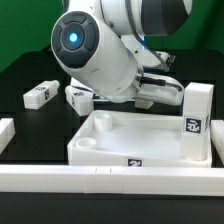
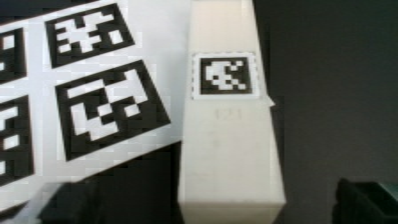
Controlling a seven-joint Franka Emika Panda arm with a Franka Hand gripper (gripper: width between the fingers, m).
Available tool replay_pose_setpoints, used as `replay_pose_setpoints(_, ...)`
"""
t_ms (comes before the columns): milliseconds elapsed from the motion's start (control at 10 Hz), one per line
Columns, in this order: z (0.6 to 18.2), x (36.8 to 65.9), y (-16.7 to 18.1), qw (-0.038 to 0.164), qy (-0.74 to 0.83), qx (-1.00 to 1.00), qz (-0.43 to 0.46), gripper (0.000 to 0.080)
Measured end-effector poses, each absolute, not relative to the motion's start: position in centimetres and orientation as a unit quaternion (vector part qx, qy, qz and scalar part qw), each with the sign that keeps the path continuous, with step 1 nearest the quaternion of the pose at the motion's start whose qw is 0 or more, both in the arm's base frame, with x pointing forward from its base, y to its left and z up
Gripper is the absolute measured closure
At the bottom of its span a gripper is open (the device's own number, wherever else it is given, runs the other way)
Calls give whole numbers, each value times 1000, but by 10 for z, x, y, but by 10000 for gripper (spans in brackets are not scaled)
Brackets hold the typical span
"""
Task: Assemble desk
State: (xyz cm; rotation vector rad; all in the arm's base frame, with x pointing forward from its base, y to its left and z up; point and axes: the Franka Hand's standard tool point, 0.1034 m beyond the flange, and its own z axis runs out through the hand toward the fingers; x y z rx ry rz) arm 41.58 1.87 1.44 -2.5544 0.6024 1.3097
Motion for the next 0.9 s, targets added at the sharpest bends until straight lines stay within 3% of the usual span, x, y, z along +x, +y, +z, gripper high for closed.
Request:
replay_pose_setpoints(400,8,407,28,101,198,-867,447,150)
replay_pose_setpoints(600,7,406,30,100,195,-867,447,402)
replay_pose_setpoints(700,7,406,30,100,195,-867,448,402)
replay_pose_setpoints(800,7,406,30,101,195,-867,448,510)
replay_pose_setpoints(900,7,407,30,101,195,-867,447,510)
